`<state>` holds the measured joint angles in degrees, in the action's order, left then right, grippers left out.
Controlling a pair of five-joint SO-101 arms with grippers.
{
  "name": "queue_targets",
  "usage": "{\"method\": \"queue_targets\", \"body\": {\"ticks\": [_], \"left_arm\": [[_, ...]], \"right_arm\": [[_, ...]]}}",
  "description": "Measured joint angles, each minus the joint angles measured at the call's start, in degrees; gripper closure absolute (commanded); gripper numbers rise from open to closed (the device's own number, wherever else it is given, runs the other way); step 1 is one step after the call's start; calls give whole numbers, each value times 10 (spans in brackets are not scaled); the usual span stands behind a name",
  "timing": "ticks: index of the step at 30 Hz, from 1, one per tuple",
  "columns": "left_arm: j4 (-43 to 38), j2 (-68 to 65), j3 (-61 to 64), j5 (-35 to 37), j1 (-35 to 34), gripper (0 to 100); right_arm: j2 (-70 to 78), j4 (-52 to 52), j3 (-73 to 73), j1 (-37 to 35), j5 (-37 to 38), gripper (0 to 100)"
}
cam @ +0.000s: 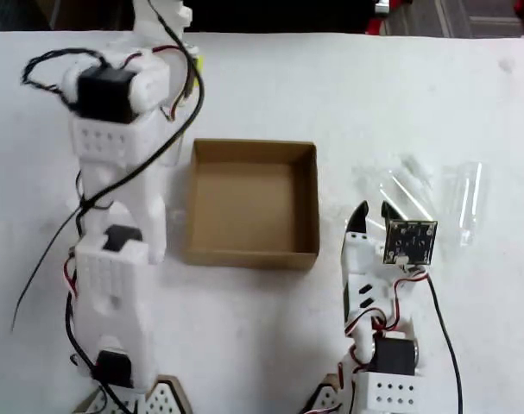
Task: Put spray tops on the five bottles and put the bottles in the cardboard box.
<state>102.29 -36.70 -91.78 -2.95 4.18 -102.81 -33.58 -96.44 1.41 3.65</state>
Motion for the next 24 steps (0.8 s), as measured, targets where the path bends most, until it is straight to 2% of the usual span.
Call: {"method": "queue_targets", "body": {"ticks": [12, 24], "left_arm": [[0, 228, -6, 4, 107, 980], [1, 377, -6, 4, 124, 980]], "right_arm": [[0, 0, 0, 0, 1, 903], [0, 0, 0, 0, 1, 903]]}}
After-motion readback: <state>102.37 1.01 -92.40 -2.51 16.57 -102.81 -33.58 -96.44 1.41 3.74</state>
